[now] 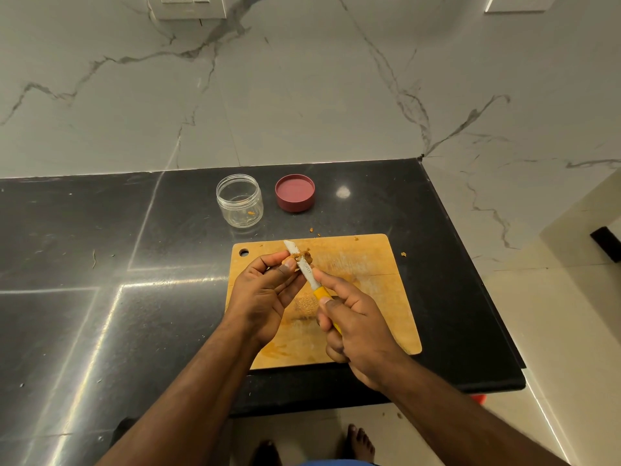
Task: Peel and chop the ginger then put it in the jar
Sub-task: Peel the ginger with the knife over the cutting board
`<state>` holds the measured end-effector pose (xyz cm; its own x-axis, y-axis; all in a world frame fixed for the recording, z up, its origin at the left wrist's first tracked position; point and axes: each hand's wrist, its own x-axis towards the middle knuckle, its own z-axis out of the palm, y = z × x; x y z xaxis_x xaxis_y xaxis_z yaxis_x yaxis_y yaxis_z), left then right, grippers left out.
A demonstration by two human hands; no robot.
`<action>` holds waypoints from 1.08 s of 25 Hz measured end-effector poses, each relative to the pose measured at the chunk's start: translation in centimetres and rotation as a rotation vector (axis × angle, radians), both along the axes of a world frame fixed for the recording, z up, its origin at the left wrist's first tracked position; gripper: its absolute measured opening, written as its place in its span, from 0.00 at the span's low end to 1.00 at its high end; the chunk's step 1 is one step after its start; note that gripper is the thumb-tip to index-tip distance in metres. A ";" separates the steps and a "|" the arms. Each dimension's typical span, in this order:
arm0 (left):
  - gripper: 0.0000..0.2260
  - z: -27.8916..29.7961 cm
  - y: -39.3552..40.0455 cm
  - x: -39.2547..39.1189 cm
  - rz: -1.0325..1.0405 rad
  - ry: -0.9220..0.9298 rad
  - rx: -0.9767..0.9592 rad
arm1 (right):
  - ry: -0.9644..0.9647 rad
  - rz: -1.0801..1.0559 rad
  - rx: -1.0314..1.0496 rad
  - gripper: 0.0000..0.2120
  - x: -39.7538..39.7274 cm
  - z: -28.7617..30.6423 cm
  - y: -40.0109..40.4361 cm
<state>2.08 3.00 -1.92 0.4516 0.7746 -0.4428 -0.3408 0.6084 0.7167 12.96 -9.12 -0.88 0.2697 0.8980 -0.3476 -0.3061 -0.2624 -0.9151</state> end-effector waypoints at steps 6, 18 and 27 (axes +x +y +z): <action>0.11 -0.1 0.1 -0.2 -0.002 -0.024 -0.019 | 0.074 0.014 -0.002 0.20 0.0 0.0 0.1; 0.08 0.4 0.9 -1.6 -0.121 0.056 -0.064 | 0.101 0.213 -0.072 0.20 3.7 1.2 0.2; 0.07 -0.6 -0.4 0.1 -0.003 -0.011 -0.053 | 0.157 0.045 -0.036 0.19 0.5 0.4 0.2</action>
<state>2.18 2.65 -2.54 0.4591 0.7487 -0.4782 -0.3461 0.6465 0.6799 13.46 -8.93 -0.48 0.1697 0.8941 -0.4145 -0.4316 -0.3107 -0.8469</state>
